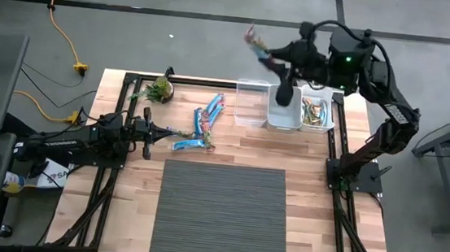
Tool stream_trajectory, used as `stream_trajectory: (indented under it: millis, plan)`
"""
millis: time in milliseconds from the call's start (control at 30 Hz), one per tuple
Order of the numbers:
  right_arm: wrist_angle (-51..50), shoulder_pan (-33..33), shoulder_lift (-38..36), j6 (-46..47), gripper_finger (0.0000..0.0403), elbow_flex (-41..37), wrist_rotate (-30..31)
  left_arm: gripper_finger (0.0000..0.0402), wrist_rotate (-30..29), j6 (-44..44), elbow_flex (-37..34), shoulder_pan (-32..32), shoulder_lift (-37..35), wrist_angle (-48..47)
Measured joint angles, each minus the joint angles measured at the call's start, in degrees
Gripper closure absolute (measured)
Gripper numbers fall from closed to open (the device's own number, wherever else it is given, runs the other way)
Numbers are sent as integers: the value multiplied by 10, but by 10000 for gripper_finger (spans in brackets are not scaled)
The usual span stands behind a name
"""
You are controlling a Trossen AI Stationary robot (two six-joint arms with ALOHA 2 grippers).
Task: Pick and place Granola Bars by type
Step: Put the red granola bar into the gray bin
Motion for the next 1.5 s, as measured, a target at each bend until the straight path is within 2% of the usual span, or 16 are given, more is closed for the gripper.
stream_trajectory:
  millis: [133, 233, 333, 433, 633, 867, 1233, 1500]
  plan:
    - [-28, -7, -1, 38, 336, 0, 165, 400, 0, 0, 0, 0, 0, 0]
    - [-60, -28, -1, 85, 336, 0, 256, 400, 0, 0, 0, 0, 0, 0]
    - [-99, -59, -1, 153, 336, 0, 307, 400, 0, 0, 0, 0, 0, 0]
    - [-152, -98, -1, 230, 336, -2, 322, 400, 0, 0, 0, 0, 0, 0]
    - [-196, -176, 1, 319, 336, -80, 312, 400, 0, 0, 0, 0, 0, 0]
    - [-175, -241, 1, 388, 336, -254, 213, 400, 0, 0, 0, 0, 0, 0]
    - [5, -271, 1, 458, 336, -544, 83, 400, 0, 0, 0, 0, 0, 0]
    - [122, -285, 1, 514, 336, -698, 12, 400, 0, 0, 0, 0, 0, 0]
